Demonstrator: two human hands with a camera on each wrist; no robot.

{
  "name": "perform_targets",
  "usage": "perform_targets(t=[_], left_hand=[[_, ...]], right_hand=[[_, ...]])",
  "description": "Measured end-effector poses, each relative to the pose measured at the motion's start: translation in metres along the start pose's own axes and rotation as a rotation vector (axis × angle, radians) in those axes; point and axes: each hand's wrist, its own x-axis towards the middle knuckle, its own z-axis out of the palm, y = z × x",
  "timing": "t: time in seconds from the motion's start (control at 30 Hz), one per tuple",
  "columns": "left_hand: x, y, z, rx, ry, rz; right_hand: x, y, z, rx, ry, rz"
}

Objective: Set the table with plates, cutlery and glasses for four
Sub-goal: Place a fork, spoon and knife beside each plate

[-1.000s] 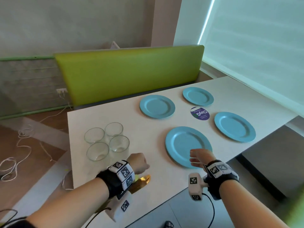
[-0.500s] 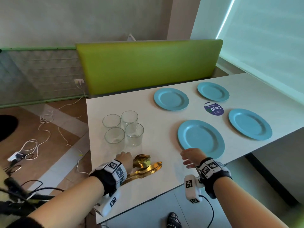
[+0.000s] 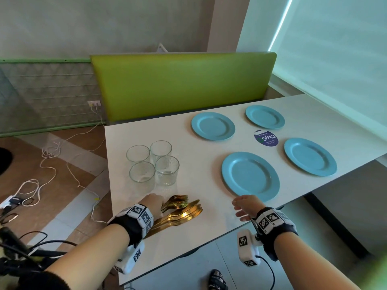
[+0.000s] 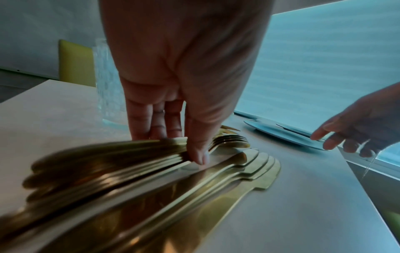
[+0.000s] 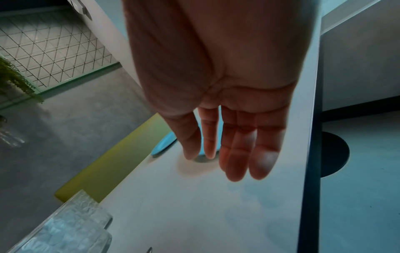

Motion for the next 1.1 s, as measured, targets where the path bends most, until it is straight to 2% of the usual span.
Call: perform_targets(t=[0.3, 0.47, 0.67, 0.77, 0.9, 1.0, 1.1], left_hand=[[-0.002, 0.005, 0.007, -0.047, 0.028, 0.014], [0.000, 0.007, 0.011, -0.090, 0.045, 0.068], [0.002, 0.011, 0.007, -0.070, 0.066, 0.039], [0.000, 0.018, 0.000, -0.136, 0.061, 0.003], [-0.003, 0.045, -0.026, -0.341, 0.044, 0.077], [-0.002, 0.072, -0.043, -0.645, 0.034, 0.116], [0.001, 0.101, -0.050, -1.017, -0.067, 0.161]], right_hand=[[-0.001, 0.005, -0.001, 0.008, 0.006, 0.010], [-0.008, 0.004, 0.002, -0.010, 0.002, 0.014], [-0.015, 0.006, 0.001, -0.027, 0.021, -0.017], [-0.017, 0.006, 0.000, -0.079, 0.033, -0.069], [-0.026, -0.005, 0.005, -0.050, -0.017, -0.084], [-0.036, -0.022, 0.011, 0.010, -0.056, -0.157], [-0.040, -0.039, 0.012, 0.147, -0.102, -0.212]])
